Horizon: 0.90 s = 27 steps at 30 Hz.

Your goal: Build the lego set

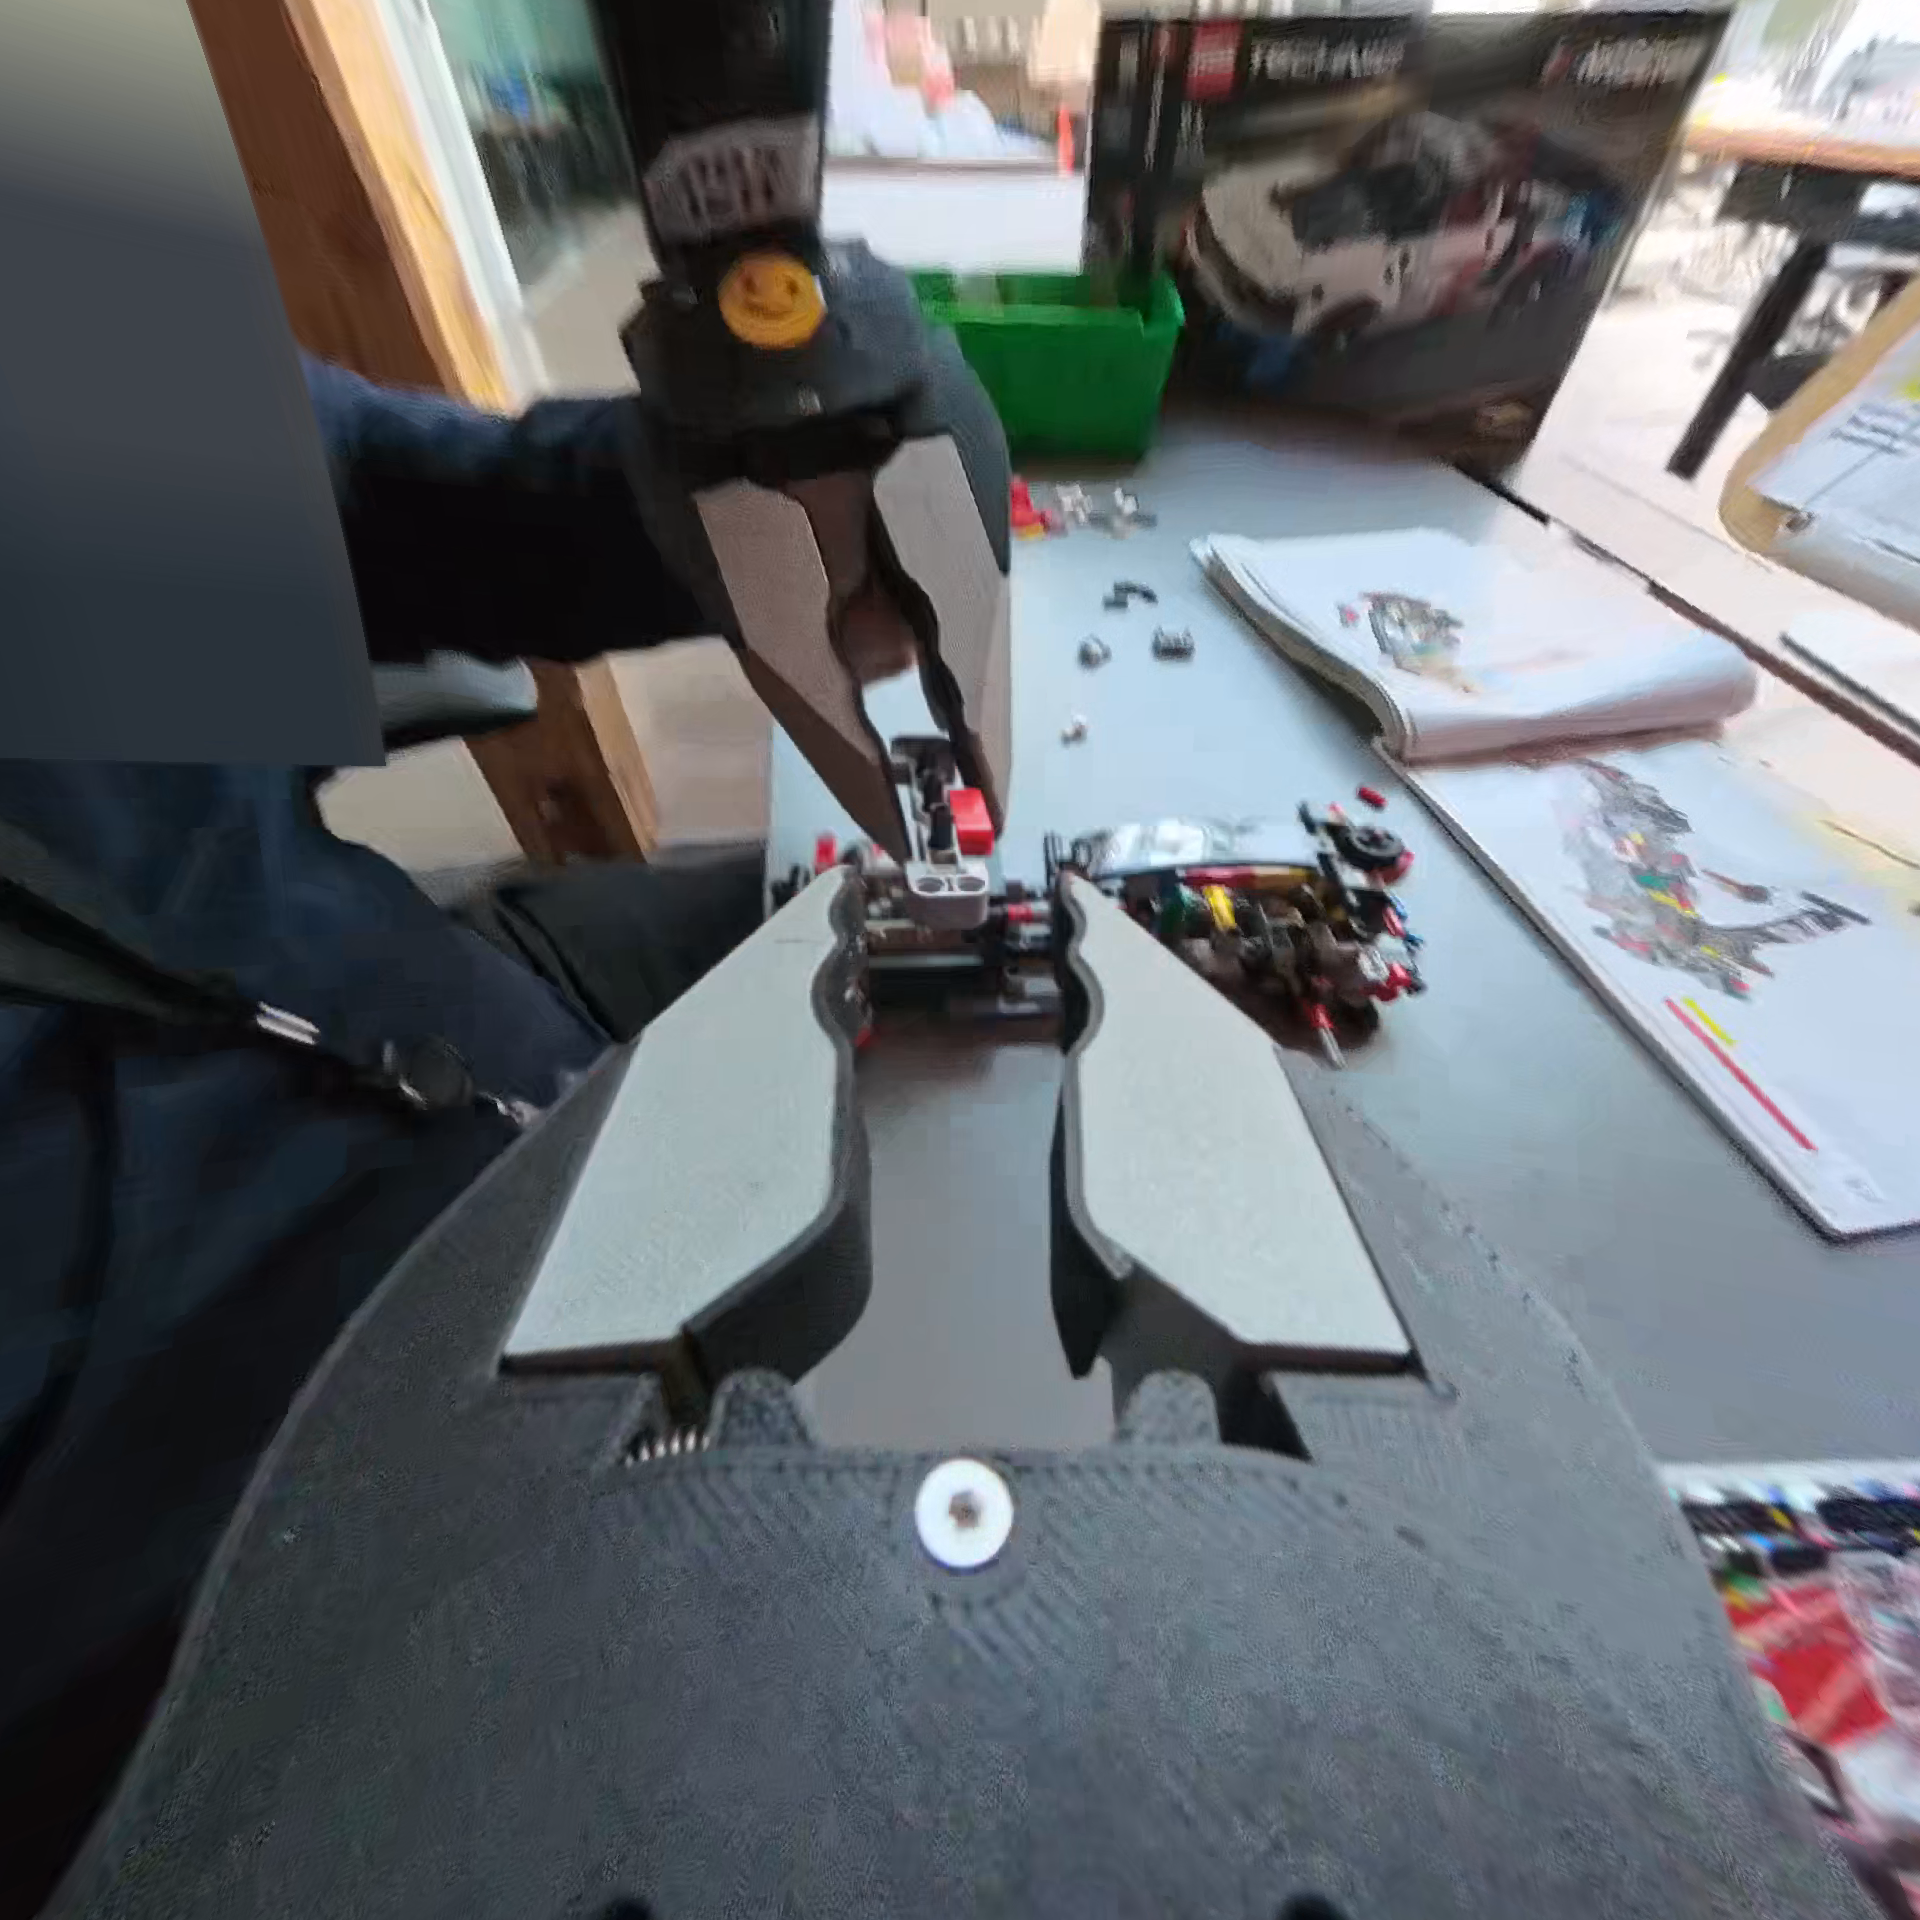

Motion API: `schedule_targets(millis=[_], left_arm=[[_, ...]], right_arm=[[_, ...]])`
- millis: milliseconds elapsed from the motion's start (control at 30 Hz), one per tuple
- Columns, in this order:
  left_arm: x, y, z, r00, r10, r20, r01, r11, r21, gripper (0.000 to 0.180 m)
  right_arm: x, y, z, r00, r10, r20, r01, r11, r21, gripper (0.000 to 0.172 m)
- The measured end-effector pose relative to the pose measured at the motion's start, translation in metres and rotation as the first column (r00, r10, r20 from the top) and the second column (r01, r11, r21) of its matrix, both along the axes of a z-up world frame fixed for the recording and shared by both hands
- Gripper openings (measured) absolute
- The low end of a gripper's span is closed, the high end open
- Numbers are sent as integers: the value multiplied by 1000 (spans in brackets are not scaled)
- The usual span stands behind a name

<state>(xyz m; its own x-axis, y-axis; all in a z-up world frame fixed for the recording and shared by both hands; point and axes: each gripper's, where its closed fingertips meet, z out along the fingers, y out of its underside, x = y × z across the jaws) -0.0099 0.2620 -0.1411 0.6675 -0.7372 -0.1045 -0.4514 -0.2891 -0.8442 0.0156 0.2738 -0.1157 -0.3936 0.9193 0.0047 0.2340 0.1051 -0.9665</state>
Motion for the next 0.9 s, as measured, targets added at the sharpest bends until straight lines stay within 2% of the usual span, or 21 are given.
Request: schedule_targets(millis=[100,233,333,500,533,600,633,700,767,833,900], left_arm=[[7,1,10,998,-9,65,9,1000,-1,17],[11,3,16,995,0,96,-2,1000,20,17],[13,1,16,994,-2,106,0,1000,21,17],[6,0,16,992,49,119,-51,999,9,18],[-2,-2,15,990,89,107,-89,996,-2,25],[-27,-16,5,981,192,5,-192,981,0,53],[-37,-30,-2,972,224,-70,-224,974,16,60],[-50,-60,-18,936,293,-197,-280,956,90,69],[-44,-81,-36,911,342,-231,-314,938,148,72],[-30,-92,-61,905,333,-266,-295,940,170,73],[-35,-90,-85,850,346,-397,-287,937,201,76]], right_arm=[[-2,-9,11,990,26,-138,-48,986,-158,36],[-16,-15,4,990,4,-139,-26,988,-154,33],[-22,-19,5,987,4,-162,-29,988,-153,17],[-28,-18,6,985,6,-172,-31,989,-141,16],[-29,-15,4,987,-8,-160,-12,992,-125,15],[-26,-7,0,989,-29,-143,16,996,-91,15],[-23,-1,-6,992,-43,-118,36,997,-65,15],[-18,8,-22,995,-72,-71,73,997,9,16],[-15,7,-38,996,-75,-48,78,994,82,16],[-13,-8,-49,999,-6,-42,11,992,129,16],[-16,-18,-62,999,42,25,-46,984,173,16]])
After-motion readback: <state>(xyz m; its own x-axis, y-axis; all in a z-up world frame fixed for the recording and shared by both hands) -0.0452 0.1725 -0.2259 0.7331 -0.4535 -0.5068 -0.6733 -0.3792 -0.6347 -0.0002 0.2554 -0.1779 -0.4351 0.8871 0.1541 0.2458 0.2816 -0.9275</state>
